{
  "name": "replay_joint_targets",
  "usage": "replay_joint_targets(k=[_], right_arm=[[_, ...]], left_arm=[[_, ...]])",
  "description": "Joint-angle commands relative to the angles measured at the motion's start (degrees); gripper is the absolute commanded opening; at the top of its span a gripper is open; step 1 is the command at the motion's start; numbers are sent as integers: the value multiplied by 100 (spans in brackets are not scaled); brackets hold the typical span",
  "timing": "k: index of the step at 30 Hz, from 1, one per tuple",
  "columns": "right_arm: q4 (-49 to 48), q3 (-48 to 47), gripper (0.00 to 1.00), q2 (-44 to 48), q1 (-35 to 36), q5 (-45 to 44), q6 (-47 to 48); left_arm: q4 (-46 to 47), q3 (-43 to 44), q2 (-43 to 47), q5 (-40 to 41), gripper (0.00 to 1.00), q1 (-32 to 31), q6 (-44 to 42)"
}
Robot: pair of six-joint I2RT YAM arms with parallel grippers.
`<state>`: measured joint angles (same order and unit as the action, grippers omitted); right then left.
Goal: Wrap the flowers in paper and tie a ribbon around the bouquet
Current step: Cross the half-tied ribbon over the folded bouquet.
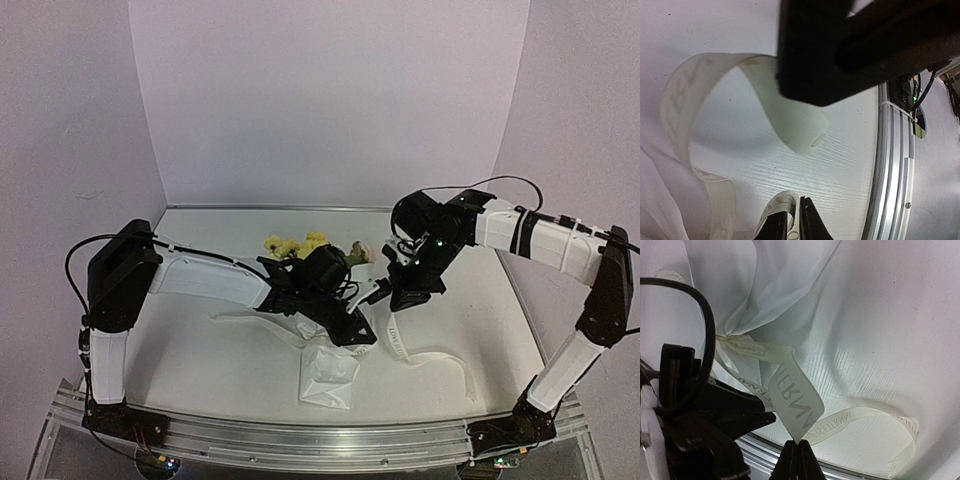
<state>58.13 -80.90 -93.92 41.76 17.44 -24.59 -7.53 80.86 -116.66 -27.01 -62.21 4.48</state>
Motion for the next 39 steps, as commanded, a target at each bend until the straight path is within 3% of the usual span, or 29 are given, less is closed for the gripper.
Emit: replay_joint_targets(k=[1,9,15,27,39], right_arm=[[52,-347,0,-188,-27,281,-321],[28,-619,0,-392,-27,748,-634],[30,-586,0,-399,-27,814,-677],[25,-581,0,-405,-27,838,-722],[76,-480,0,-327,-27,725,-655]], left_arm=[[111,-36,44,-301,11,-28,-228],[394,-262,299,13,35,-23,-70],[751,-554,718,-200,48,-20,74],[1099,-868,950,-383,57,49,287],[281,-705,571,160,57,89,181]])
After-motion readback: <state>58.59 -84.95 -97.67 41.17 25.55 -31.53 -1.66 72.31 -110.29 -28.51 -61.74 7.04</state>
